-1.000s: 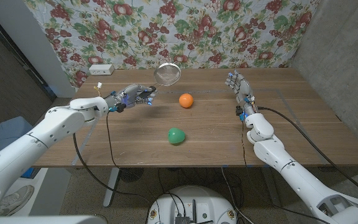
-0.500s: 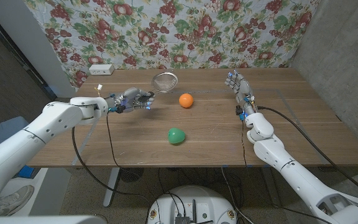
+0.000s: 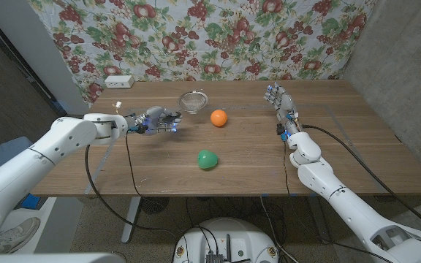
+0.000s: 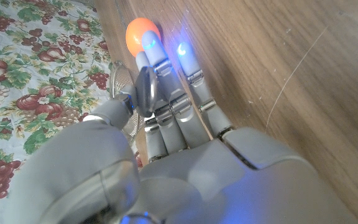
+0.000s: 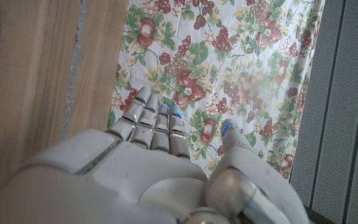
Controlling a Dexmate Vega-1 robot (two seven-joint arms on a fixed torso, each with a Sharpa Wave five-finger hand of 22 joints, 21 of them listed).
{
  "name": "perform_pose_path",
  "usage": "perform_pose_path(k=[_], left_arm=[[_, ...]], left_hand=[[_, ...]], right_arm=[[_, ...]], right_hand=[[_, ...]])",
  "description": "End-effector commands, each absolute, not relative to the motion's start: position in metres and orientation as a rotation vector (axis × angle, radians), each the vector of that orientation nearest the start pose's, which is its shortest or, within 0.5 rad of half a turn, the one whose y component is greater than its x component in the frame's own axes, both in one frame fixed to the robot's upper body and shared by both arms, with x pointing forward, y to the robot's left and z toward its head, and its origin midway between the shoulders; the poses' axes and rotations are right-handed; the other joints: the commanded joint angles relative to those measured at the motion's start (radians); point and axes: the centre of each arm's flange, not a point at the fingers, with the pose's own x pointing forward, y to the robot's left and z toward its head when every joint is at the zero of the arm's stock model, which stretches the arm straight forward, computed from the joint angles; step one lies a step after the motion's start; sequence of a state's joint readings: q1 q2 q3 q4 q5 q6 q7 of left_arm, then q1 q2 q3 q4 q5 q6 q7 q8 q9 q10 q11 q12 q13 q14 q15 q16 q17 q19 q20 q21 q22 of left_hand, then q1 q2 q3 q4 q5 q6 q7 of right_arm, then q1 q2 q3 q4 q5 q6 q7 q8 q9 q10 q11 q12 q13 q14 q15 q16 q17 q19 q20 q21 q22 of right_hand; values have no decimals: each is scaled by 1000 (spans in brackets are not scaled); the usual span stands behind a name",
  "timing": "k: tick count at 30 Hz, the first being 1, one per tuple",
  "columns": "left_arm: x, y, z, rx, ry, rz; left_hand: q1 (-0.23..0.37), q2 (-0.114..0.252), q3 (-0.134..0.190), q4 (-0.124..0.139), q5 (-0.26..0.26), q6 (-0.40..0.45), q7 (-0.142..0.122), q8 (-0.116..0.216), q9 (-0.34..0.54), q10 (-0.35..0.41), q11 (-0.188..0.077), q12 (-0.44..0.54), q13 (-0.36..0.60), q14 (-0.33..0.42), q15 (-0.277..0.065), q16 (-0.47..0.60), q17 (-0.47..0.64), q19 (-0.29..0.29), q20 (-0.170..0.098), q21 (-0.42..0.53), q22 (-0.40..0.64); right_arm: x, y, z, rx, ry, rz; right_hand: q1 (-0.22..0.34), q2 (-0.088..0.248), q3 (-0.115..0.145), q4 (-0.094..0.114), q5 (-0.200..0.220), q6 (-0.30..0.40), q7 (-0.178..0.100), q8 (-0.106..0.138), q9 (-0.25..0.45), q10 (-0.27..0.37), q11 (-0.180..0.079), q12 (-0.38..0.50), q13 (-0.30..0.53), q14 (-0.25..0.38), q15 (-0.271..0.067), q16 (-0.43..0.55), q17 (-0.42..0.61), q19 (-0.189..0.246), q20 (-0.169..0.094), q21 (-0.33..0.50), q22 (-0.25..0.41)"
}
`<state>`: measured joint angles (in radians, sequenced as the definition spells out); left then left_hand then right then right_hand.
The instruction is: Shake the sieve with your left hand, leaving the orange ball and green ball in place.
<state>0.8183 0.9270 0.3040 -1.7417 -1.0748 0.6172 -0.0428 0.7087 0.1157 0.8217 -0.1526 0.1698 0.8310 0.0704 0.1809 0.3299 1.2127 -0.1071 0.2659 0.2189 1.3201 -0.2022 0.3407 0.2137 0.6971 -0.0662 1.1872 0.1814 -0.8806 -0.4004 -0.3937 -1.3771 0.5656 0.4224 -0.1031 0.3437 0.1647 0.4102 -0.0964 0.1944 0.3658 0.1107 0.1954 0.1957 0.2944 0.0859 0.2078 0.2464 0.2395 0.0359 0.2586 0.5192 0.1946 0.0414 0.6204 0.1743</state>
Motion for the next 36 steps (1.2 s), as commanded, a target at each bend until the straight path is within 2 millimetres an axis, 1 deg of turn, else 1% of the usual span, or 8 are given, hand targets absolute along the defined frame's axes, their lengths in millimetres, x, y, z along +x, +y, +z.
perform_pose_path(k=[1, 10, 21, 28, 34, 36], left_arm=[[602, 319, -3, 21, 68, -401], [608, 320, -11, -44, 110, -423], [609, 323, -11, -75, 181, -410], [607, 326, -7, -75, 237, -386], [606, 327, -6, -80, 234, -382], [606, 327, -6, -81, 231, -379]], left_hand=[[96, 80, 10, -2, 0, 117, 118, -2, 1, 7, -6, -4, 2, 2, -27, -1, 0, 5, -93, 6, 3], [97, 79, 12, -3, -1, 119, 120, -1, -3, 9, -4, -4, -1, 3, -28, -1, 0, 4, -92, 9, 3], [100, 78, 16, -6, -2, 110, 124, -4, -8, 2, -2, -9, -4, 1, -28, -3, -1, 3, -90, 13, 2], [118, 72, 26, -27, 4, 91, 127, -9, -17, -7, 4, -14, -7, -5, -32, -4, -1, 0, -85, 19, 2], [126, 69, 28, -33, 6, 89, 131, -8, -21, -12, 4, -17, -8, -8, -32, -4, 0, -1, -84, 22, 2], [128, 67, 28, -34, 6, 88, 132, -8, -23, -14, 8, -18, -8, -9, -32, -4, 0, -2, -83, 23, 2]], right_arm=[[633, -232, -16, 129, -740, 183], [637, -231, -14, 129, -736, 185], [640, -231, -15, 133, -732, 183], [641, -231, -14, 133, -735, 182], [642, -231, -14, 134, -735, 184], [642, -230, -14, 133, -735, 184]], right_hand=[[-4, 3, 7, -3, 0, -1, 5, 6, 1, -6, 4, 5, -1, -4, 2, 7, 1, 4, -4, 0, 3], [-5, 3, 8, -3, 0, -1, 5, 6, 1, -7, 2, 4, -1, -4, 2, 8, 1, 4, -4, -2, 4], [-5, 3, 8, -4, 0, -1, 5, 6, 1, -6, 3, 5, -1, -4, 2, 8, 1, 5, -4, -5, 4], [-6, 3, 9, -4, 0, -1, 6, 6, 1, -7, 3, 5, -2, -5, 1, 9, 1, 5, -3, -6, 4], [-6, 3, 9, -4, 0, -1, 5, 6, 1, -7, 2, 5, -2, -5, 2, 9, 0, 5, -3, -7, 4], [-6, 3, 9, -4, 0, -2, 6, 6, 1, -6, 1, 5, -2, -4, 2, 9, 0, 5, -3, -8, 4]])
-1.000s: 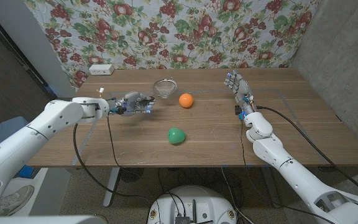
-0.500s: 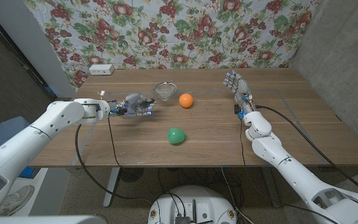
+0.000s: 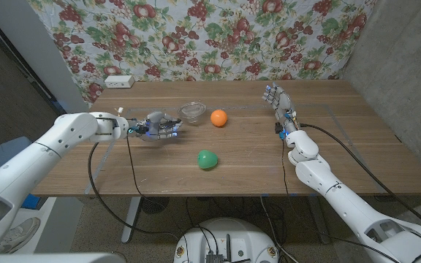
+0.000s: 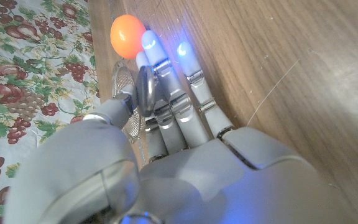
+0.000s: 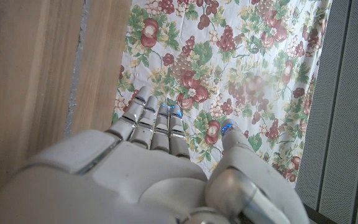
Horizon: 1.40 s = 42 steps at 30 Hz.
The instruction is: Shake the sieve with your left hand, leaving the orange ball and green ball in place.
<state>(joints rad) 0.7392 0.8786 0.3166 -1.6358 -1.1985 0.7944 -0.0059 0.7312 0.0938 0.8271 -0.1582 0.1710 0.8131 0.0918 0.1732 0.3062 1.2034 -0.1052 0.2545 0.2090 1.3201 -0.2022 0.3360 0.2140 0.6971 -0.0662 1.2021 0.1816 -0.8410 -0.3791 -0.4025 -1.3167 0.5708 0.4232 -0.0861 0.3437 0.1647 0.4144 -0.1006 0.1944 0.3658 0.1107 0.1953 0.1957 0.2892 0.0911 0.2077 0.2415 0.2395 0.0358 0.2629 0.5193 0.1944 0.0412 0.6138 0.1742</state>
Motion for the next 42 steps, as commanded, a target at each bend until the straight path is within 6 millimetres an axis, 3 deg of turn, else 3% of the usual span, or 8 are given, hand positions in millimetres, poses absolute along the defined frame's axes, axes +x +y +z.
perform_pose_path(k=[1, 5, 11, 19, 21, 29, 32, 42], left_arm=[[606, 327, -6, -83, 229, -381], [606, 326, -7, -89, 225, -382], [605, 326, -6, -88, 204, -389], [598, 325, 1, -16, 150, -338], [596, 324, 3, -1, 135, -324], [592, 321, 4, 27, 55, -296], [591, 320, 6, 52, 20, -304], [584, 314, 14, 146, -59, -228]], left_hand=[[106, 88, 23, -29, 5, 105, 111, 0, 0, -6, 7, -7, 2, -9, -32, 1, 0, -2, -83, 8, 2], [111, 61, 9, -38, 6, 93, 114, -2, -8, -16, 10, -11, 1, -12, -31, 5, 4, -3, -80, 15, 1], [42, -5, -64, -12, 5, 47, 117, -2, -35, -57, 29, -28, -3, -28, -27, 6, 3, -4, -74, 19, -5], [-46, -76, -148, -12, 4, -178, 112, -6, -78, -315, 78, -70, -5, -163, -12, -47, 1, -75, -20, -28, -8], [-47, -88, -184, -12, 6, -280, 106, -1, -88, -453, 108, -75, -5, -286, 14, -76, 18, -130, 19, -65, -9], [5, -113, -279, -13, 7, -516, 98, -2, -103, -749, 168, -75, -8, -650, 117, -139, 27, -334, 107, -199, -9], [17, -114, -307, -10, 7, -590, 88, 3, -107, -835, 185, -75, -9, -794, 166, -155, 11, -412, 124, -247, -8], [23, -101, -374, -3, 7, -794, 56, 7, -120, -1125, 222, -76, -18, -1142, 268, -164, -31, -636, 160, -411, -10]], right_arm=[[642, -231, -14, 134, -736, 184], [642, -231, -14, 133, -737, 183], [641, -231, -14, 133, -739, 185], [641, -231, -14, 133, -742, 189], [641, -231, -14, 134, -742, 189], [640, -232, -15, 134, -744, 191], [639, -232, -14, 133, -745, 192], [638, -232, -14, 131, -747, 191]], right_hand=[[-6, 3, 5, 0, 0, -2, 5, 6, 1, -2, -4, 5, 3, -4, 3, 5, 0, 6, -3, -1, 4], [-7, 3, 5, 1, 0, -1, 5, 7, 1, -1, -3, 5, 3, -5, 2, 5, 0, 6, -2, -2, 4], [-8, 3, 5, 1, 0, -2, 6, 6, 1, -2, -2, 5, 3, -6, 4, 5, 0, 6, -2, -3, 4], [-10, 3, 5, 2, -1, -2, 7, 6, 1, -2, 0, 5, 2, -6, 5, 5, -1, 7, 0, -5, 4], [-11, 3, 5, 2, -1, -3, 7, 6, 1, -3, 0, 5, 2, -6, 5, 5, -1, 7, 0, -5, 4], [-14, 2, 3, 4, -2, -3, 9, 6, 1, -4, 2, 4, 2, -6, 6, 6, -1, 7, 2, -7, 4], [-15, 1, 3, 5, -2, -3, 9, 6, 1, -4, 3, 4, 2, -7, 9, 5, -1, 6, 3, -8, 4], [-19, 0, 1, 7, -3, -3, 10, 6, 1, -4, 4, 4, 2, -7, 10, 5, -2, 6, 4, -10, 4]])
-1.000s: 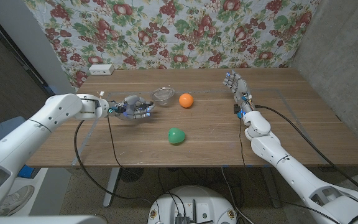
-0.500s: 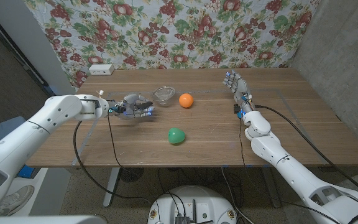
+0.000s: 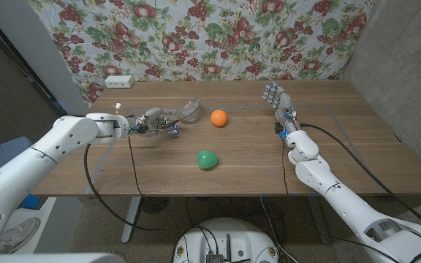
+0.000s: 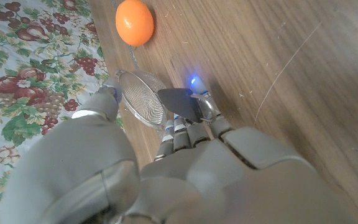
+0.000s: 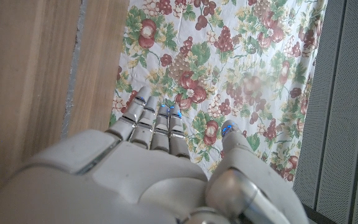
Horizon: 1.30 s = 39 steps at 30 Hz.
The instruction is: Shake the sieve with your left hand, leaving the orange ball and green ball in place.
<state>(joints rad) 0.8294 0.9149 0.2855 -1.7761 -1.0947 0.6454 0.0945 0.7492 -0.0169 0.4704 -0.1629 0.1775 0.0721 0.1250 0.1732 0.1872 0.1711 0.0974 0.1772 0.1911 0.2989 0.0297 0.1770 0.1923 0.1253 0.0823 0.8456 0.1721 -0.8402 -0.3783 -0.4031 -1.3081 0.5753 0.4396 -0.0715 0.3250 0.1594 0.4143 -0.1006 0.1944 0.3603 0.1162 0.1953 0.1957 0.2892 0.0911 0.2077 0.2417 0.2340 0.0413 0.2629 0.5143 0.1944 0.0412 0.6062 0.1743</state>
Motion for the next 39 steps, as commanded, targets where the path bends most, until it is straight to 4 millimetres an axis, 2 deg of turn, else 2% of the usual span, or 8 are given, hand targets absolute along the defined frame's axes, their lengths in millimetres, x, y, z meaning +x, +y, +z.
perform_pose_path(k=[1, 5, 10, 13, 24, 26, 34, 39], left_arm=[[583, 314, 14, 157, -59, -213], [580, 312, 17, 203, -84, -179], [576, 309, 20, 270, -140, -118], [574, 307, 21, 323, -186, -85], [573, 304, 16, 318, -440, -47], [575, 304, 14, 268, -474, -72], [578, 305, 13, 263, -584, -87], [579, 305, 14, 238, -664, -106]], left_hand=[[3, 15, -23, 2, 1, -73, 20, 5, -2, -133, 19, 0, 0, -166, 45, -6, -11, -89, 12, -77, 0], [-6, 30, -37, 5, 1, -142, 11, 5, -3, -247, 35, 0, -3, -310, 89, -8, -15, -181, 33, -157, -1], [-23, 39, -46, 7, 1, -206, -5, 3, -4, -345, 40, 2, -4, -411, 101, -6, -16, -242, 34, -224, -1], [-51, 37, -60, 14, -1, -252, -36, 3, -5, -399, 28, 3, -4, -478, 98, -5, -16, -289, 30, -270, -1], [-164, 32, -106, 53, -7, -244, -114, 14, -6, -395, -14, 20, -6, -491, 63, 10, -12, -300, 17, -308, 1], [-244, 37, -134, 82, -7, -226, -154, 17, -8, -387, -39, 24, -7, -495, 45, 12, -10, -307, 10, -328, 2], [-316, 38, -158, 105, -1, -187, -167, 23, -11, -371, -63, 27, -10, -491, 21, 15, -10, -307, -7, -346, 2], [-371, 48, -172, 124, 6, -156, -173, 24, -13, -339, -91, 34, -12, -468, 0, 21, -10, -277, -25, -351, 2]], right_arm=[[638, -232, -15, 132, -748, 192], [638, -232, -15, 132, -747, 194], [637, -232, -15, 132, -746, 191], [638, -232, -15, 133, -746, 191], [639, -232, -15, 130, -746, 192], [639, -231, -15, 130, -746, 193], [639, -231, -14, 128, -747, 189], [639, -230, -14, 125, -748, 193]], right_hand=[[-1, 5, 1, 7, -3, 2, 5, 6, 1, -4, 4, 5, 1, -2, 4, 5, 3, 6, 4, -3, 4], [-2, 5, 1, 7, -3, 2, 5, 6, 1, -4, 3, 5, 1, -3, 5, 5, 3, 6, 5, -3, 4], [-3, 5, 0, 8, -3, 2, 5, 6, 1, -4, 3, 5, 1, -3, 5, 5, 3, 6, 6, -4, 4], [-5, 4, 0, 8, -4, 2, 5, 6, 1, -4, 4, 5, 1, -3, 4, 5, 3, 6, 6, -5, 4], [-8, 4, -1, 10, -4, 2, 6, 6, 1, -5, 5, 5, 1, -4, 5, 5, 2, 6, 6, -7, 4], [-9, 3, -1, 10, -4, 2, 6, 6, 1, -4, 5, 5, 1, -3, 5, 5, 2, 6, 7, -8, 4], [-13, 2, -3, 11, -5, 1, 6, 5, 1, -5, 7, 5, 0, -5, 7, 5, 1, 6, 9, -11, 4], [-16, 0, -4, 12, -6, 2, 9, 6, 1, -6, 10, 5, 0, -4, 10, 5, 1, 6, 12, -12, 4]])
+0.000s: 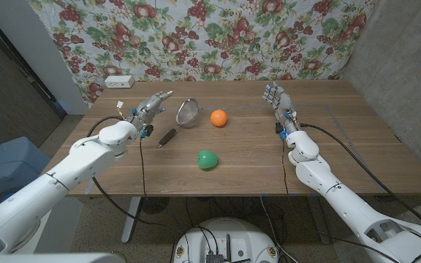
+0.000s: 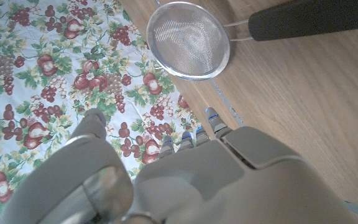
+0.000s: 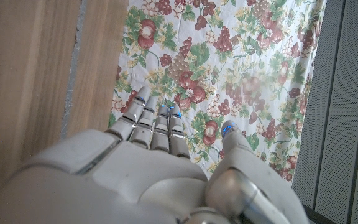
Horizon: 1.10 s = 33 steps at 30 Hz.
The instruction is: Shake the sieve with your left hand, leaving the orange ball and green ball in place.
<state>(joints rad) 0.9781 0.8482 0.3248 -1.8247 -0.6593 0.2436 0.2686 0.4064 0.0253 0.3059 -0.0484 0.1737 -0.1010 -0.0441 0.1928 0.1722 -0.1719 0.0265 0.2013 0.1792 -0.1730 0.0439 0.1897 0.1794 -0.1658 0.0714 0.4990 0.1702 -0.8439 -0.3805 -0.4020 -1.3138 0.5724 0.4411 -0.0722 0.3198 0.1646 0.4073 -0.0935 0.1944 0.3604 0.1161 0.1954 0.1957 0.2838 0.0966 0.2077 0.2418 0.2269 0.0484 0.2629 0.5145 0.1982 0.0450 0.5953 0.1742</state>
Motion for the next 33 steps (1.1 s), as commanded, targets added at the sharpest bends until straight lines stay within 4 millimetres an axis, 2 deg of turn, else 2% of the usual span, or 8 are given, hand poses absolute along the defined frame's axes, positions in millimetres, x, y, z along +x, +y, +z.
perform_pose_path(k=[1, 6, 8, 11, 16, 19, 25, 33], left_arm=[[579, 305, 14, 236, -678, -109], [580, 306, 14, 208, -720, -138], [581, 306, 15, 208, -745, -157], [582, 307, 16, 201, -778, -164], [582, 307, 18, 183, -825, -176], [582, 306, 19, 167, -857, -190], [584, 304, 20, 114, -909, -245], [587, 303, 17, 32, -933, -301]], left_hand=[[-34, 8, -9, 12, 10, 19, -3, 4, 2, 6, -22, 9, 0, 7, -18, 9, 3, 18, -17, -5, 4], [-87, 23, -19, 30, 18, 54, -2, 4, 0, 40, -57, 13, -3, 32, -42, 12, 1, 56, -46, -9, 3], [-115, 34, -24, 37, 23, 78, 2, 2, -1, 51, -77, 8, -4, 41, -68, 8, -1, 85, -98, -15, 2], [-139, 47, -26, 44, 27, 93, 6, -1, -2, 64, -92, 7, -5, 55, -86, 8, -2, 113, -135, -18, 0], [-184, 98, -20, 74, 36, 123, 9, -2, -3, 89, -98, 6, -5, 81, -103, 10, 0, 145, -147, -27, 0], [-217, 166, 9, 117, 53, 149, 10, -4, -3, 108, -97, 3, -5, 99, -102, 9, 0, 166, -141, -38, 0], [-233, 189, 139, 203, 102, 194, 19, -7, -3, 156, -80, 2, -6, 151, -122, 10, -2, 227, -176, -52, -2], [-231, 184, 195, 213, 115, 206, 26, -9, -3, 175, -91, 1, -6, 182, -123, 11, -3, 269, -181, -53, -3]], right_arm=[[639, -230, -14, 124, -748, 193], [638, -230, -14, 121, -750, 198], [638, -229, -14, 118, -753, 200], [638, -228, -14, 119, -756, 206], [637, -227, -14, 111, -767, 217], [636, -226, -13, 108, -772, 228], [636, -223, -14, 101, -778, 264], [634, -219, -11, 59, -811, 296]], right_hand=[[-12, -6, 2, 6, -6, 2, 9, 6, 1, -1, 3, 4, 0, 2, 3, 4, 0, 2, 8, -1, 4], [-18, -10, -2, 8, -8, 1, 13, 5, 1, -2, 6, 4, -1, 1, 4, 4, -1, 4, 12, -2, 4], [-24, -13, -6, 11, -11, -1, 15, 5, 1, -3, 8, 4, -1, 1, 5, 3, -2, 4, 12, -4, 4], [-31, -17, -10, 14, -14, -2, 16, 4, 2, -5, 9, 3, -1, -1, 8, 2, -3, 6, 13, -5, 4], [-44, -23, -18, 19, -17, -4, 20, 3, 2, -8, 14, 2, -2, -4, 10, -1, -5, 9, 13, -6, 4], [-66, -34, -31, 29, -20, -10, 22, 2, 2, -15, 12, -1, -3, -11, 11, -5, -8, 6, 16, -11, 4], [-120, -49, -60, 53, -17, -26, 16, -3, -1, -40, -9, -9, -8, -57, -11, -29, -20, -13, 1, -32, 2], [-147, -59, -74, 63, -14, -37, 13, -5, -3, -52, -15, -12, -12, -86, -20, -45, -31, -25, -13, -48, -1]])
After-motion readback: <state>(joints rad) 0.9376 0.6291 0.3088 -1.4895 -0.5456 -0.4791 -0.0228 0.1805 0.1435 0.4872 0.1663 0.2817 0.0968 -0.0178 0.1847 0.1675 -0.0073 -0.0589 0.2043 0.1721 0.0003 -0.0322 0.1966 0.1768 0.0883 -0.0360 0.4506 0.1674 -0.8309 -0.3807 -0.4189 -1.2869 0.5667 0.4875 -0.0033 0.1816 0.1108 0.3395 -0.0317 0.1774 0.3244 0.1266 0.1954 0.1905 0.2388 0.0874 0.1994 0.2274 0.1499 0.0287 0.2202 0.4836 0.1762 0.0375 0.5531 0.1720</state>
